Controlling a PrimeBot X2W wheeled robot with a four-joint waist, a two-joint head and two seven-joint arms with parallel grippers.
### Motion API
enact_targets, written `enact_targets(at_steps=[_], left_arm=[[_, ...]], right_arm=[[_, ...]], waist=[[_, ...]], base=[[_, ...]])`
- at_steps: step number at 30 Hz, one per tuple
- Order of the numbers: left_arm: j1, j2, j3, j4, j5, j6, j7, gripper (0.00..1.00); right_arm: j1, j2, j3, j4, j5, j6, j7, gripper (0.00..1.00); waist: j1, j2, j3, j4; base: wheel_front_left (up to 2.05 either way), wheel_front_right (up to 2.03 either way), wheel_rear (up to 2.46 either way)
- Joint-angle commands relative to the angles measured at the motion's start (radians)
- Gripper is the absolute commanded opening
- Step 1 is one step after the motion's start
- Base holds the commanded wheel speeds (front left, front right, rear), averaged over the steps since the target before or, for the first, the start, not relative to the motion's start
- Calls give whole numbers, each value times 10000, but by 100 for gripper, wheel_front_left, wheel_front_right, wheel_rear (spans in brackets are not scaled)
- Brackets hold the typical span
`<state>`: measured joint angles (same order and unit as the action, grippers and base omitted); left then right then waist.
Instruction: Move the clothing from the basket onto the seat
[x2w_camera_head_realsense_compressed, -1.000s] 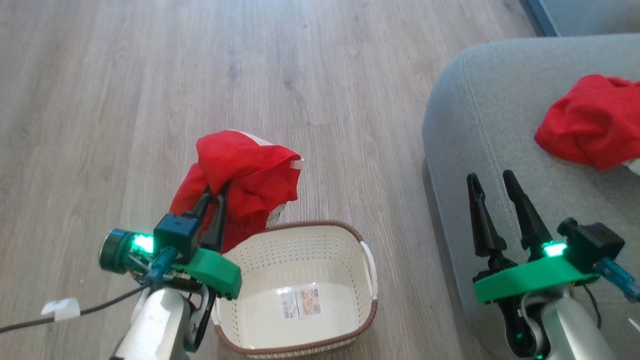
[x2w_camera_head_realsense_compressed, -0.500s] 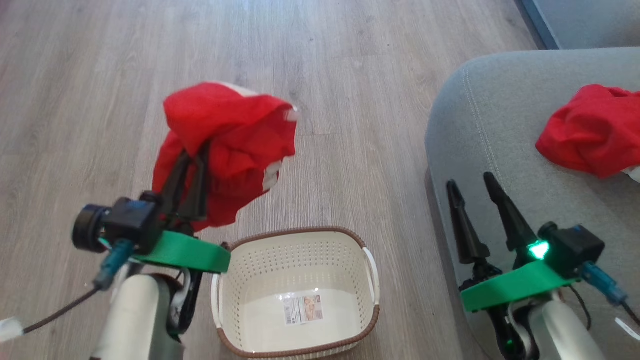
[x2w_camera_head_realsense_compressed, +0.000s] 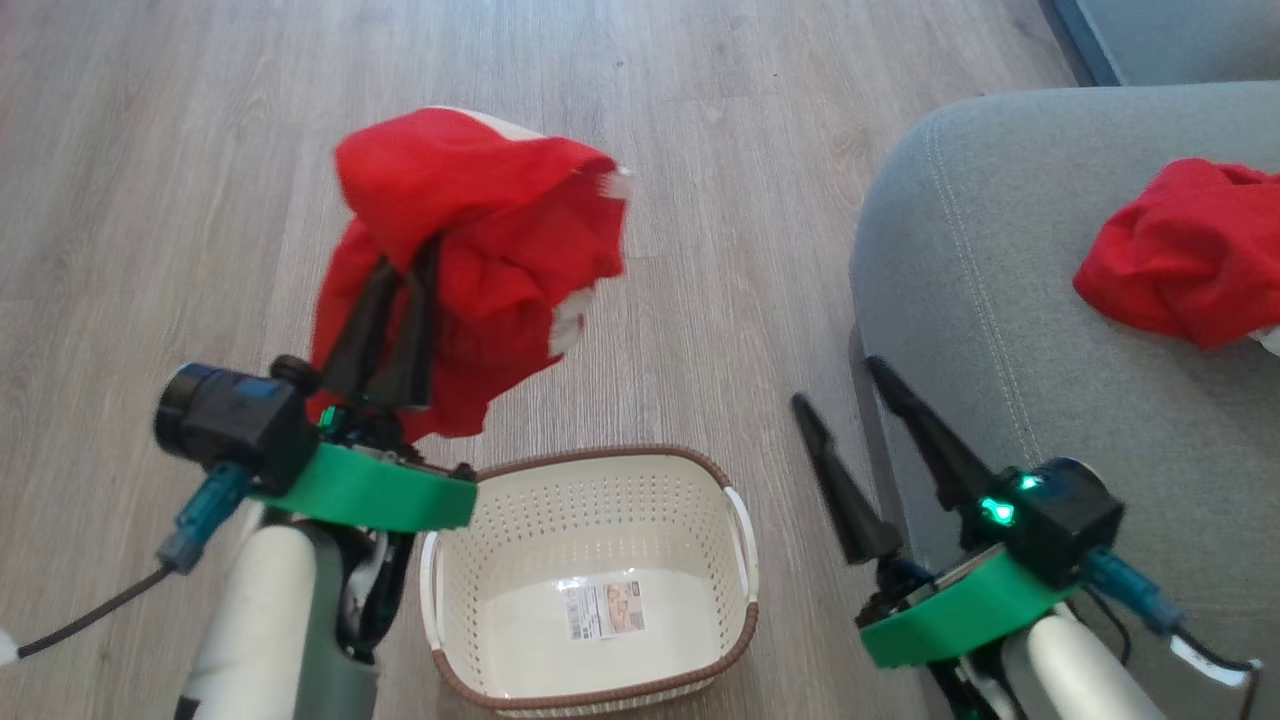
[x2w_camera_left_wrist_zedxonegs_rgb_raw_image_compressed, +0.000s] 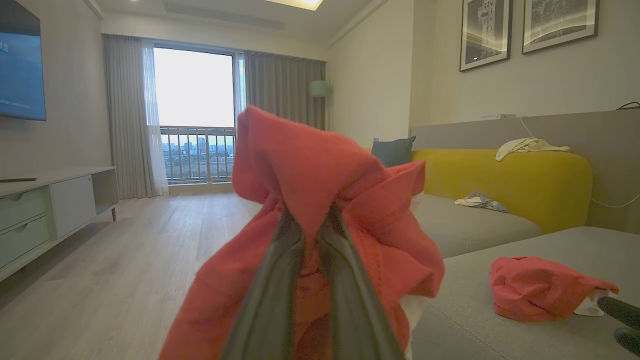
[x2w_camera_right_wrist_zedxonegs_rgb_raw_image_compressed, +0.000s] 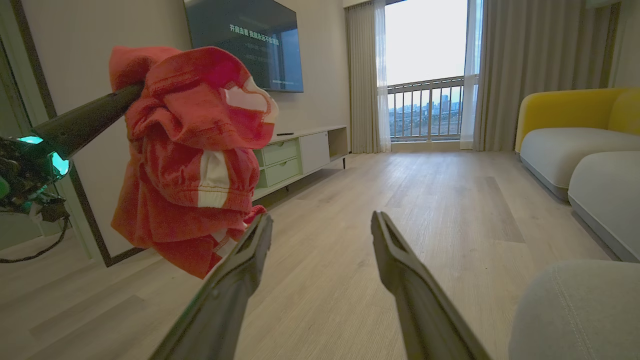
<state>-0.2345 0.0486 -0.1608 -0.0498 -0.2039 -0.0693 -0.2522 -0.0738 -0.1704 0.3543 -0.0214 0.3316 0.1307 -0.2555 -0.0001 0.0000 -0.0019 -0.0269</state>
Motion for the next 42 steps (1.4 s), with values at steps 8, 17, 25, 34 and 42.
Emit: enact_targets(at_steps=[8, 17, 25, 34, 42], left_arm=[[-594, 18, -453, -471, -167, -293, -95, 0], [-565, 17, -1472, -650, -227, -506, -95, 0], [-565, 27, -2441, -653, 30, -599, -95, 0], [-723, 484, -4048, -507, -243, -611, -95, 0], [-830, 526, -4804, -314, -433, -612, -95, 0]], right_arm=[[-973, -518, 1200, -332, -334, 0, -63, 100], [-1356, -778, 1487, -182, -493, 0, -63, 100], [-1658, -979, 1746, 65, -842, 0, -63, 100], [-2306, -1117, 2576, 529, -1166, 0, -63, 100], [-2620, -558, 2772, 876, -1561, 0, -63, 100]], waist=[[1, 0, 68, 61], [1, 0, 103, 228], [1, 0, 104, 295], [1, 0, 81, 268], [1, 0, 102, 385]], base=[[0, 0, 0], [0, 0, 0], [0, 0, 0], [0, 0, 0], [0, 0, 0]])
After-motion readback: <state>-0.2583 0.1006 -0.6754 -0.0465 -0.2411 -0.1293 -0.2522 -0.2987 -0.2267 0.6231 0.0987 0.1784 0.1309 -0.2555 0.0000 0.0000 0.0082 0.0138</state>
